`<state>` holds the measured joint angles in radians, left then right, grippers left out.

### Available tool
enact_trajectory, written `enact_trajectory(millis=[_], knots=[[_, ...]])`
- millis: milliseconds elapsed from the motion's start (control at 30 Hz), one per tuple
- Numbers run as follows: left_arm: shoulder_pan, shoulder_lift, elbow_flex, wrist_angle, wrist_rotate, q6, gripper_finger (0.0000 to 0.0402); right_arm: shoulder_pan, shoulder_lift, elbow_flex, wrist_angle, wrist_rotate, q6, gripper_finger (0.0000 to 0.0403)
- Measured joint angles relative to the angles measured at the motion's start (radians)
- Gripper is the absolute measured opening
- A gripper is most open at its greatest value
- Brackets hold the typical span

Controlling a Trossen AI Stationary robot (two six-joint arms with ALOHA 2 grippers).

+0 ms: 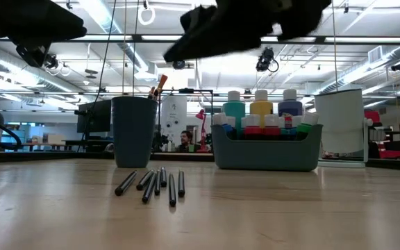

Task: Pick & Place Paint Supplies
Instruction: Put the gold paintbrush into the blue cup

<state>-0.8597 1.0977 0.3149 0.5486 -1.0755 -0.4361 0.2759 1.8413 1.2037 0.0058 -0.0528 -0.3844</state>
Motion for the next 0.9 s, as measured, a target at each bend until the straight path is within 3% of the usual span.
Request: enact_trajectory(millis=[267,433,900], knots=[[0.000,0.000,0.000,-0.020,0.003,-0.024,0.0072,-0.043,0.003,0.000,-0.084,0.008,-0.045,0.0135],[0.000,0.000,0.000,-0.020,0.004,-0.024,0.0072,-0.086,0.023,-0.001,-0.117,-0.050,-0.046,0.0135],[0.000,0.000,-0.006,-0.028,0.000,-0.030,0.0072,-0.158,0.172,0.001,-0.016,-0.044,-0.249,0.0135]])
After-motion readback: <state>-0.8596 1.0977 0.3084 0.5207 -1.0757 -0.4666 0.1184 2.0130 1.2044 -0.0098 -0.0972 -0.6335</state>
